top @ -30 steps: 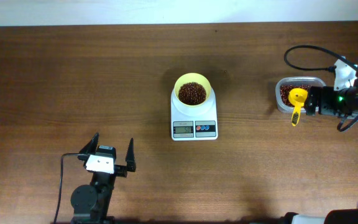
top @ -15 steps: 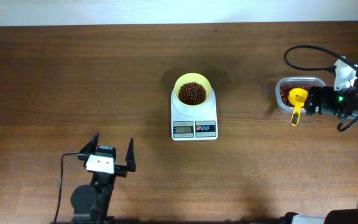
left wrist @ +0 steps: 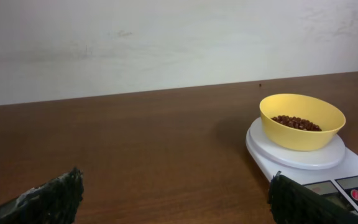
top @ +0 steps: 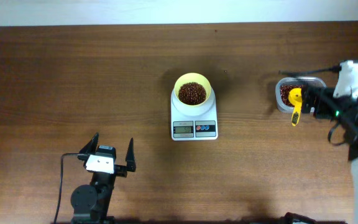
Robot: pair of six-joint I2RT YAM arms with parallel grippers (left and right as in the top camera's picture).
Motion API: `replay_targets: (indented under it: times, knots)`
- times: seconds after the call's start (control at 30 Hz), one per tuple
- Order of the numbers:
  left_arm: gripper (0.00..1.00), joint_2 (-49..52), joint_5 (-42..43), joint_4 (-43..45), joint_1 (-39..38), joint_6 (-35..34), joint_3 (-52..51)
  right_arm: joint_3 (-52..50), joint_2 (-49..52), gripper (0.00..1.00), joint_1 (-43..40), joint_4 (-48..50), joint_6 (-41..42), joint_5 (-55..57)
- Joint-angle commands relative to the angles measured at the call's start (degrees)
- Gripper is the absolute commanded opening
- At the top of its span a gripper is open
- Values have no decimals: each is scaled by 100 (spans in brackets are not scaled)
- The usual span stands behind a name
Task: Scoop item into bowl and weigh 50g on scale
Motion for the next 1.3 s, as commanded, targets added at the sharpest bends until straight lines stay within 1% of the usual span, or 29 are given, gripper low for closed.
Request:
replay_targets:
  times: [0.0,0.03,0.1,0.17,0.23,0.3,0.37,0.5,0.53,0.6,0.73,0.8,0.87,1.27]
  knots:
    - [99,-33,61,0,42,109,-31,-1104,-931,99,-2,782,151,-247]
    - [99,-33,59,0,42,109,-31,-1401,-1165,99,-2,1082,299,-247]
    - [99,-33,61,0,42,109,-31,-2227,-1735,99,2,2020,772,-245]
    - [99,-33,59,2,42,109,-31,-3287,-2380,99,120,3442,1113,-245]
    - [99,-33,59,0,42,111,-31,-4284,-2940,99,315,4878,1110,-238]
    - [99,-33,59,2,42,111,-31,-5036,-3434,99,444,5810,1108,-214]
    - [99,-33,59,2,42,109,-31,-5576,-3912,98,525,6205,1108,-146]
    - [99,-33,59,2,42,109,-31,-6387,-4881,99,785,6231,1104,341]
    - [99,-33,61,2,42,109,-31,-6507,-5132,99,866,6081,1093,461]
    - [99,-33,61,2,42,109,-31,-6511,-5534,99,1008,5530,907,640]
    - [99,-33,61,2,42,109,-31,-6511,-6098,99,1196,4546,896,1152]
    - [99,-33,61,2,42,109,-31,-6511,-6509,99,1362,3875,896,1370]
    - [99,-33,59,2,42,109,-31,-6511,-6489,99,1416,3729,896,1440]
    - [99,-33,59,2,42,111,-31,-6511,-6489,99,1416,3722,890,1438]
